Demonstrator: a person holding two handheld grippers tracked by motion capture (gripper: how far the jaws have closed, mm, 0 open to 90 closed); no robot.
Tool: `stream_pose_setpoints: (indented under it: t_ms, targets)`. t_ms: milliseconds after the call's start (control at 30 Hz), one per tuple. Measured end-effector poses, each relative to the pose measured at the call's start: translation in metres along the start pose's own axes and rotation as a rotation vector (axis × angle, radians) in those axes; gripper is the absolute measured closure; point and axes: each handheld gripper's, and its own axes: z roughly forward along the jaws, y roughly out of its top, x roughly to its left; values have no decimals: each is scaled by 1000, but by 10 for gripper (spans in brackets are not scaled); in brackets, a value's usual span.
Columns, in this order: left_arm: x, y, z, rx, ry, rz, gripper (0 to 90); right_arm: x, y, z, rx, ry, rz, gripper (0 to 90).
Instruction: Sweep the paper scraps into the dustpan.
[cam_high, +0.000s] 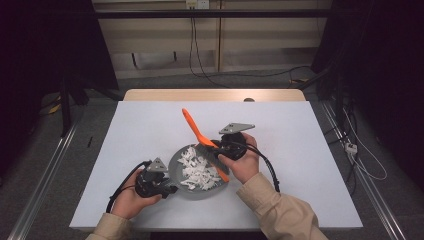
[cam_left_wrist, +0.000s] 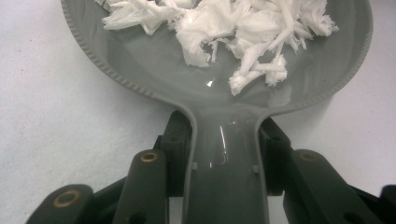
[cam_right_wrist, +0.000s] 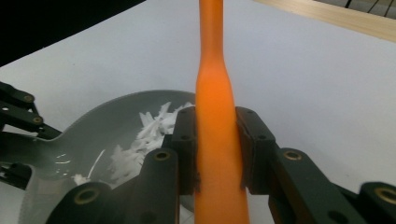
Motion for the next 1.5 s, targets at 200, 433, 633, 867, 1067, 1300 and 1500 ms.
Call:
stream_pose_setpoints:
  t_ms: [200, 433, 633, 867, 1067, 1300, 1500]
  targets:
    - [2, -3, -3, -20, 32, 0, 637, -16, -2, -5, 6, -50, 12, 716]
    - [7, -6, -13, -59, 41, -9, 638, -31, -5, -6, 14, -99, 13, 716]
    - [4, 2, -13, -90, 39, 9, 638, -31, -9, 2, 19, -89, 25, 716]
    - [5, 7, 2, -11, 42, 3, 638, -24, -9, 6, 24, -47, 16, 715]
    - [8, 4, -7, -26, 49, -2, 638, -34, -4, -8, -12, -66, 40, 715]
    - [11, -6, -24, -27, 44, -2, 638, -42, -8, -10, 3, -115, 34, 715]
    - [12, -18, -25, 13, 27, -4, 638, -36, -17, -2, 16, -120, -6, 715]
